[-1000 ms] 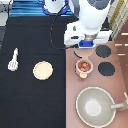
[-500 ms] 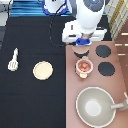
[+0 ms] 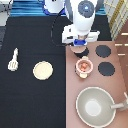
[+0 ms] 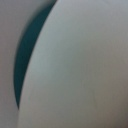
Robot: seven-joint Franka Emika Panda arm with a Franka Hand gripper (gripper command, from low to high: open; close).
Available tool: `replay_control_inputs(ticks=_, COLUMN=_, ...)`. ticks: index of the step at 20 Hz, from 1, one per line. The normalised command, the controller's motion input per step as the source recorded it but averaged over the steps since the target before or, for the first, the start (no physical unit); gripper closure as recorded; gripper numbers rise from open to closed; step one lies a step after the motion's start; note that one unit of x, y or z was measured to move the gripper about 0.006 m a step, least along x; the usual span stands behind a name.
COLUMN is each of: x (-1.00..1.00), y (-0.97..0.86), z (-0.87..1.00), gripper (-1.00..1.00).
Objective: Take the lid off the pot, put the pot on the plate, and use the tool to push the pot to the front of the table.
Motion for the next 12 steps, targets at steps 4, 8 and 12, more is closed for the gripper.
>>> replay_control_inputs(ticks=4, x=0.29, y=0.37, z=0.01, gripper=1.00)
replay_control_inputs(ticks=8, x=0.49, y=0.35, z=0.02, gripper=1.00)
replay_control_inputs(ticks=12, x=0.37, y=0.03, z=-0.07, gripper=1.00)
